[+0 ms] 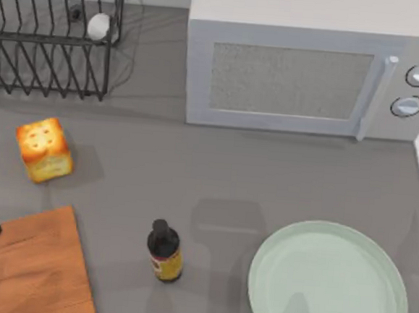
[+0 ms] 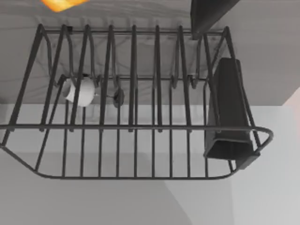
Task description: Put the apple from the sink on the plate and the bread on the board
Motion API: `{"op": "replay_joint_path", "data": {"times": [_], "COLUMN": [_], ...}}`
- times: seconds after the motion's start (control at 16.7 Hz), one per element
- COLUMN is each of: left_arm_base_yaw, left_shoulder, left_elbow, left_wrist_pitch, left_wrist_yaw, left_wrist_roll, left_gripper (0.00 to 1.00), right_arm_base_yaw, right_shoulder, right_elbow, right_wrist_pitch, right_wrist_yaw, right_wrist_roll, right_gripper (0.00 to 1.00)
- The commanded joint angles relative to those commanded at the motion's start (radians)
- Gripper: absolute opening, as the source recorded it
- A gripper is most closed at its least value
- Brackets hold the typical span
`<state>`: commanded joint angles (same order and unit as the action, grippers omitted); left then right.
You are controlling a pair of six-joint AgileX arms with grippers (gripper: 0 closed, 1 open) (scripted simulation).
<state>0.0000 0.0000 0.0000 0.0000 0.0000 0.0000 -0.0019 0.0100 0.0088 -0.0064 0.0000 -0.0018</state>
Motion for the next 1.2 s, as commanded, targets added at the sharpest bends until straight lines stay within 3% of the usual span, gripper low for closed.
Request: {"op": "replay_joint_path", "data": {"times": [0.36,1.2], "left_arm_base_yaw": [0.000,0.000], "left_shoulder": [0.000,0.000], "left_elbow": [0.000,0.000], "left_wrist_pitch": [0.000,0.000], "left_wrist_yaw": [0.000,0.000], "left_wrist_roll": [0.000,0.000], "left_gripper": [1.00,1.00], "right_arm_base_yaw": [-0.046,-0.229], "right_shoulder": [0.280,1.579], "right_elbow": [0.219,1.082], "right_wrist_pitch": [-0.161,-0.792], "right_wrist_yaw": [0.000,0.001], "right_wrist_roll": [-0.044,-0.216], "right_gripper": [1.00,1.00]}}
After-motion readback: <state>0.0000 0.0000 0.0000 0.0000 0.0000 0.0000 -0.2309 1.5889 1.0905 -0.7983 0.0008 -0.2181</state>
